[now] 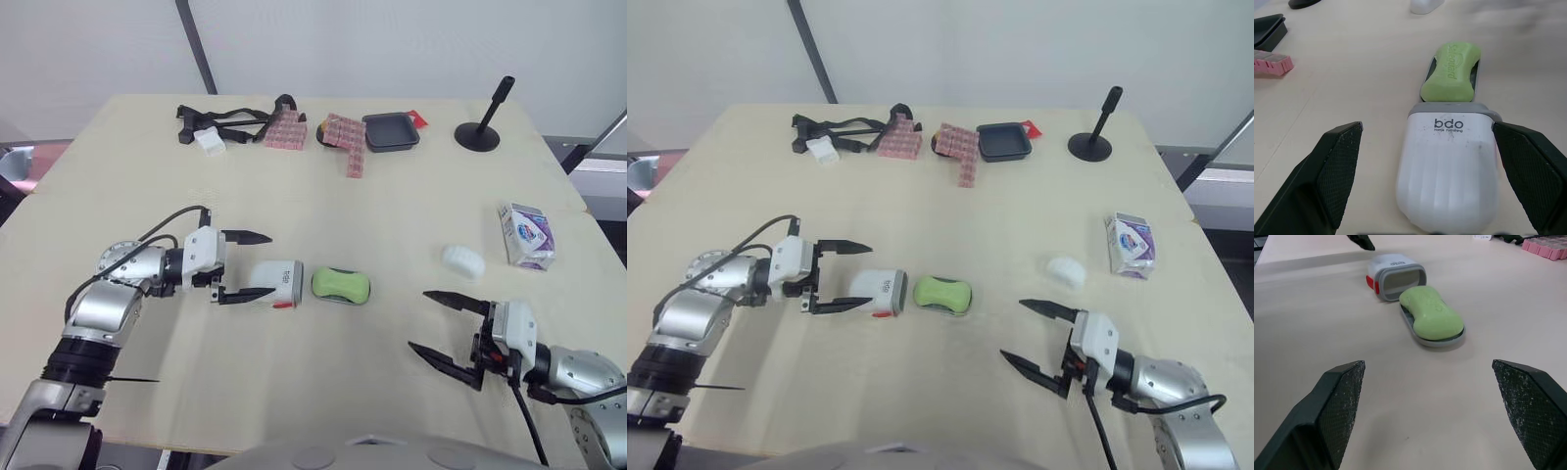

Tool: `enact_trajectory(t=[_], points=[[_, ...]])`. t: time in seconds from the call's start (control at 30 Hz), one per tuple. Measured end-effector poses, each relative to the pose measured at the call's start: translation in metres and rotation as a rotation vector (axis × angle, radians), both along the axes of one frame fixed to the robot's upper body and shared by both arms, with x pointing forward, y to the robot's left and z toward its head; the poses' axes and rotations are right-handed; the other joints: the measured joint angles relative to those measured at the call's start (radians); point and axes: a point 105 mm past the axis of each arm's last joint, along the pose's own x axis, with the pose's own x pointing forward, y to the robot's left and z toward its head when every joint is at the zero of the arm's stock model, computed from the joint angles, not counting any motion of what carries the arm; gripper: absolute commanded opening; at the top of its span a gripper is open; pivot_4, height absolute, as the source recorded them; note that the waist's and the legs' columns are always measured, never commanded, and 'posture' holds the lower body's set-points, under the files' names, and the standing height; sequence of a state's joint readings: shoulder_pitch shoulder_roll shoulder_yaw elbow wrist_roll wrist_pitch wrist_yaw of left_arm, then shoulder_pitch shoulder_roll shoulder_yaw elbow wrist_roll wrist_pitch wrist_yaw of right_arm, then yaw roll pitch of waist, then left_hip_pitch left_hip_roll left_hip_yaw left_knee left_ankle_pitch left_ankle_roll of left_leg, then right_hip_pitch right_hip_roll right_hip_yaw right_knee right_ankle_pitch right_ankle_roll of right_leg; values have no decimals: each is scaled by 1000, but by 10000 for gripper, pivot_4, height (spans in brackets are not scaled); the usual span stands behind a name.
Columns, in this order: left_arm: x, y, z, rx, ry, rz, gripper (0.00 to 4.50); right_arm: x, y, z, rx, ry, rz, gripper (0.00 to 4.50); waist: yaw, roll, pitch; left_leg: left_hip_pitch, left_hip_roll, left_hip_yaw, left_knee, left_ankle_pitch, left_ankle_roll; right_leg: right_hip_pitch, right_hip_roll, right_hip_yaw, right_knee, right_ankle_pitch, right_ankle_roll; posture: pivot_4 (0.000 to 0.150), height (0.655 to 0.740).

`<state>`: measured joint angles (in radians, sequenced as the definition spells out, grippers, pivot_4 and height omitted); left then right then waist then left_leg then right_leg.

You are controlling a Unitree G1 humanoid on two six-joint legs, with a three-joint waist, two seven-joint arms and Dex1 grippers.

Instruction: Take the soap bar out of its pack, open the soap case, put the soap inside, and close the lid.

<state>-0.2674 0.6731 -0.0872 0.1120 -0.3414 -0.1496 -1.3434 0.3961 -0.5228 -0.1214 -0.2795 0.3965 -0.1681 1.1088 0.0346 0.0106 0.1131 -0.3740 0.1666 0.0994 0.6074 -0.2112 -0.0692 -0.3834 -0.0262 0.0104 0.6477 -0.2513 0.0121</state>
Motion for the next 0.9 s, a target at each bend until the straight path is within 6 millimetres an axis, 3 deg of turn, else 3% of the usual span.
enact_trajectory(t=[0.7,0.9], points=[[11,-12,-22,217,56,-169,45000,2,-3,-5,-70,-11,52,44705,-5,0,0,0,-1,-1,1,0,2,1,-1,-1,0,-2,-4,1500,7400],[14,-17,-28,262,-13,-163,45000,0,-4,-6,-76,-3,48,44705,-4,0,0,-1,-1,-1,1,0,3,1,-2,-2,0,-2,-4,1500,7400]])
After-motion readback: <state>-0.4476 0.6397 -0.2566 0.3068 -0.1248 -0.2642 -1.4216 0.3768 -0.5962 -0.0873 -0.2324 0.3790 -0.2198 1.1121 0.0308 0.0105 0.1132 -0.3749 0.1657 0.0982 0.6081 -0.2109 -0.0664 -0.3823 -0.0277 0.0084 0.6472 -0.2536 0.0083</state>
